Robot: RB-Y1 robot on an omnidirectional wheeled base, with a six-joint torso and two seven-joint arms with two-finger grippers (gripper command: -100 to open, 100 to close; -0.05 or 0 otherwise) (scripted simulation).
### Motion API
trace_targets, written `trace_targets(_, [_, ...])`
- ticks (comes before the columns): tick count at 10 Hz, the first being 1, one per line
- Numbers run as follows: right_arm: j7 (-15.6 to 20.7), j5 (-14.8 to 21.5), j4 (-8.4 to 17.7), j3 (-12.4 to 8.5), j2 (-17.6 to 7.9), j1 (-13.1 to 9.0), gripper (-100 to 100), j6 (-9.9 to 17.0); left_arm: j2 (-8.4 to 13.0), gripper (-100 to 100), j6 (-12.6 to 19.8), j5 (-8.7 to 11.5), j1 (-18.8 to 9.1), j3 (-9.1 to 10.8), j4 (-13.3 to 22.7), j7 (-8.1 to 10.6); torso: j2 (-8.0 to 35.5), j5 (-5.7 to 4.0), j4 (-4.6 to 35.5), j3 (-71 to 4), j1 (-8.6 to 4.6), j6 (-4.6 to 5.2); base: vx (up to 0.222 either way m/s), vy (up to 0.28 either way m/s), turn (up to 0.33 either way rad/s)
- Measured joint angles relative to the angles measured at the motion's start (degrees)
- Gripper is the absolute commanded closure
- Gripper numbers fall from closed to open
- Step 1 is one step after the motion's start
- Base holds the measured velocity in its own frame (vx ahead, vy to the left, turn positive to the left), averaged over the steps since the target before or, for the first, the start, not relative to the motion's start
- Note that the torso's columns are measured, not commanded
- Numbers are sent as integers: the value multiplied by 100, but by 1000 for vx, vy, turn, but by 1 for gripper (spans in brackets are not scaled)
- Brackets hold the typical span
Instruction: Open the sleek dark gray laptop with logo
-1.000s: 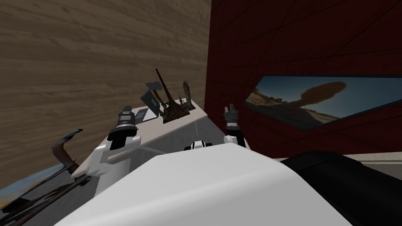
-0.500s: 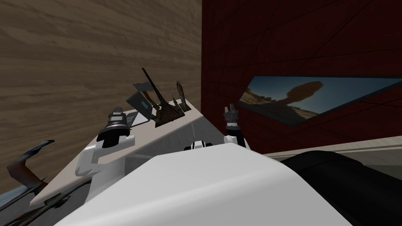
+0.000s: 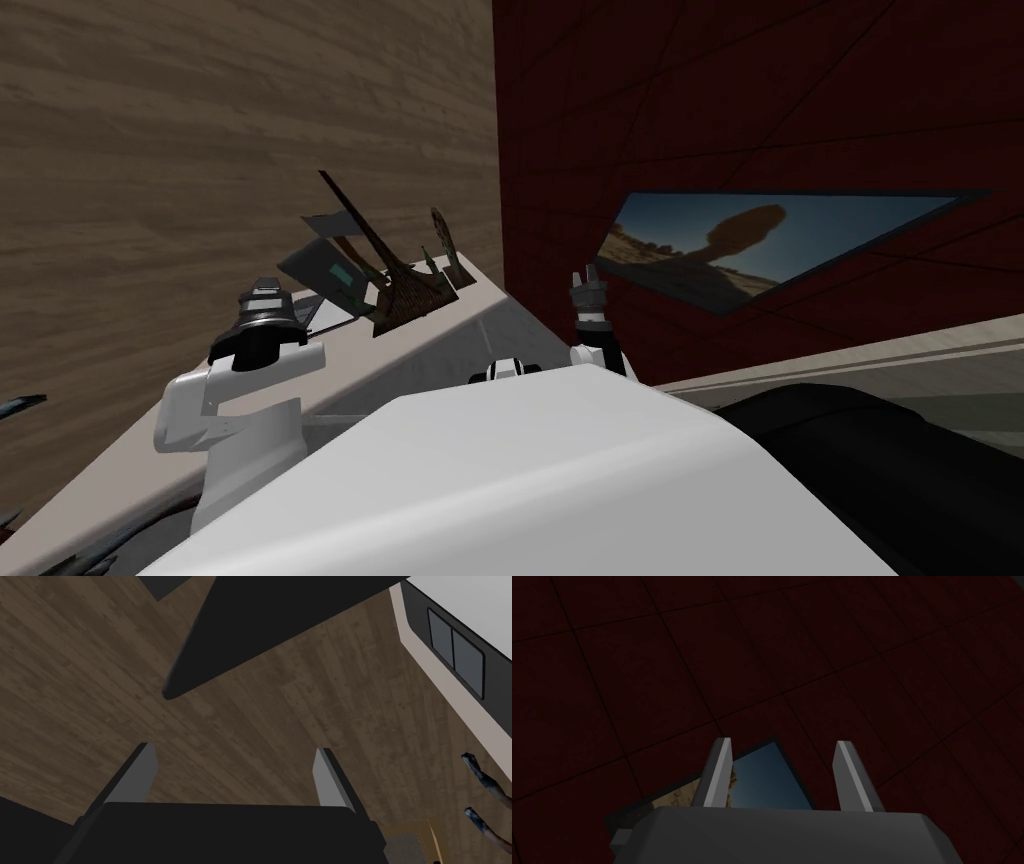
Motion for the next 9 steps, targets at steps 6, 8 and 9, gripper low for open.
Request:
trace_targets(6, [0, 0, 0, 0, 0, 0, 0, 0, 437, -100, 885, -185, -379, 608, 518, 79, 13, 1, 4, 8, 5, 0, 40, -61, -134])
trace_targets(8, [0, 0, 0, 0, 0, 0, 0, 0, 531, -100, 1110, -246, -458, 778, 632, 103, -2, -1, -1, -2, 0, 1, 30, -41, -93])
trace_targets(9, [0, 0, 0, 0, 0, 0, 0, 0, 591, -100, 1212, -279, -522, 842, 697, 112, -5, -2, -1, -5, 0, 1, 26, -32, -84])
